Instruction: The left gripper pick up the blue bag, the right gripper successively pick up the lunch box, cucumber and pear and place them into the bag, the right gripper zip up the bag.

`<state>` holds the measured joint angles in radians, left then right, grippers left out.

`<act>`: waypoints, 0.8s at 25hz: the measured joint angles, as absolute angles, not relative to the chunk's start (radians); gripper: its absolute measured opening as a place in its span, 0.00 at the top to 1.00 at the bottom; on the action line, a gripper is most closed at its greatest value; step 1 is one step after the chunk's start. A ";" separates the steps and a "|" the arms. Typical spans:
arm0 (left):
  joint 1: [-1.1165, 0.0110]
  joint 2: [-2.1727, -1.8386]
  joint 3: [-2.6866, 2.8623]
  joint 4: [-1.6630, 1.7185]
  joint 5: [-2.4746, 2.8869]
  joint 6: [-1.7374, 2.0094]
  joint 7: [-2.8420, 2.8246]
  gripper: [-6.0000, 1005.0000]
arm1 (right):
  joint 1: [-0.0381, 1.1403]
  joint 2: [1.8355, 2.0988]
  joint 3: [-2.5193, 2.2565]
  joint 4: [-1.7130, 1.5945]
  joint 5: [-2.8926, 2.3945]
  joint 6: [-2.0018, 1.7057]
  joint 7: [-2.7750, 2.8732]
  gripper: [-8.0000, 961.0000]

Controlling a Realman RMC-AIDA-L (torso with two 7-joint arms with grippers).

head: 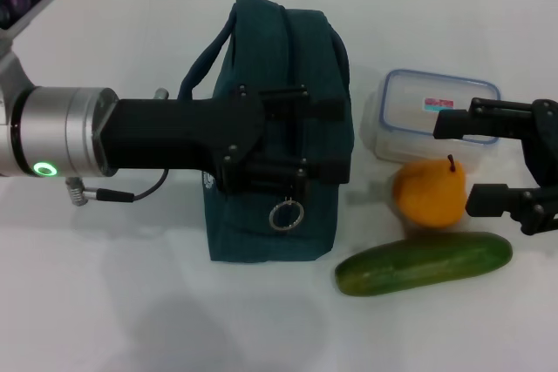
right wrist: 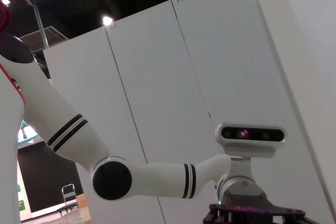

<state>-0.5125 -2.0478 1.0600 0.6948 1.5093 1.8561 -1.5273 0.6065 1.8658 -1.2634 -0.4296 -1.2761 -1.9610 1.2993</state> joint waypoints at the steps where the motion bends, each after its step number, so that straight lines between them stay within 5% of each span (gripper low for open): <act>1: -0.512 -2.048 1.060 0.695 1.510 1.857 -1.527 0.16 | 0.607 1.867 -1.263 -0.430 -1.276 -1.960 1.299 0.13; 20: -0.444 -2.017 1.049 0.718 1.478 1.881 -1.555 0.16 | 0.653 1.923 -1.264 -0.438 -1.338 -1.879 1.298 0.13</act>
<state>-0.4443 -2.0171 1.0487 0.7177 1.4784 1.8815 -1.5555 0.6529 1.9233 -1.2645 -0.4375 -1.3381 -1.8789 1.2980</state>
